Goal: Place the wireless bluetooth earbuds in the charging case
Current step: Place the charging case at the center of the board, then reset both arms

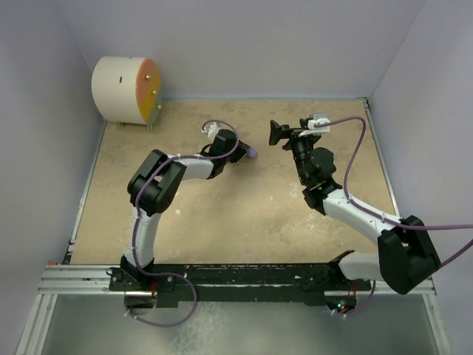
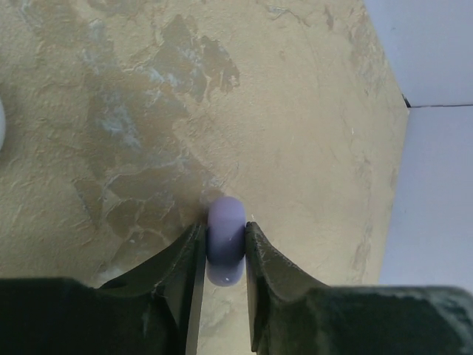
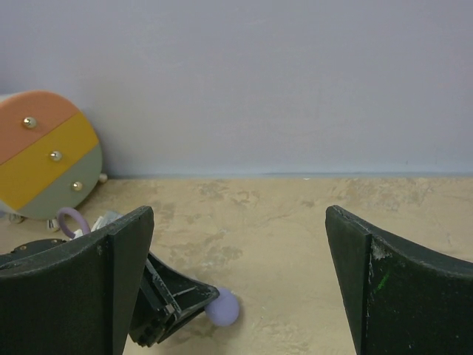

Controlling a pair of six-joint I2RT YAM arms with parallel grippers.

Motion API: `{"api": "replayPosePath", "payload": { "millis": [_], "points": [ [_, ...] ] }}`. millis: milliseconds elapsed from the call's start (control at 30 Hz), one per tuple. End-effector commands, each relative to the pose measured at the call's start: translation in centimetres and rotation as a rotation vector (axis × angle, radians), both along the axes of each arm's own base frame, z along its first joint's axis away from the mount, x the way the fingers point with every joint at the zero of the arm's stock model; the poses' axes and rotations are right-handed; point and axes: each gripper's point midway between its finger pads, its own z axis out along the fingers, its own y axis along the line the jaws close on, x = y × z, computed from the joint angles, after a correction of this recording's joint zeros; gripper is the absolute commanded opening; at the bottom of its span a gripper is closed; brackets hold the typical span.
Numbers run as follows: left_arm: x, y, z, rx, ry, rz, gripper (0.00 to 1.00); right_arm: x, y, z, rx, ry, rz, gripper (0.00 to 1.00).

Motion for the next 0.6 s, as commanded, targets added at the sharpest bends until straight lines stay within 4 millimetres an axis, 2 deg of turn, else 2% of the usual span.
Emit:
{"api": "replayPosePath", "payload": {
  "millis": [0, 33, 133, 267, 400, 567],
  "points": [
    [0.8, -1.1, 2.4, 0.021, -0.044, -0.050, 0.34, -0.6, -0.2, 2.2, 0.041, -0.056, 0.018, 1.00],
    [0.7, -1.0, 2.5, 0.041, -0.039, -0.055, 0.41, -0.6, -0.2, 2.3, 0.039, -0.056, 0.019, 1.00],
    [0.5, -0.3, 2.9, 0.093, -0.022, -0.057, 0.50, -0.5, 0.0, 2.2, 0.041, -0.053, 0.026, 1.00],
    [-0.2, 1.6, 4.3, 0.144, -0.013, -0.047, 0.52, -0.3, 0.1, 1.8, 0.039, -0.040, 0.032, 1.00],
    [-2.1, 5.2, 7.5, 0.223, -0.035, 0.007, 0.53, -0.3, 0.3, 1.6, 0.037, -0.031, 0.039, 1.00],
    [-6.3, 10.5, 10.2, 0.196, -0.122, 0.072, 0.53, -0.1, 0.6, 1.1, 0.033, -0.014, 0.050, 1.00]
  ]
}}
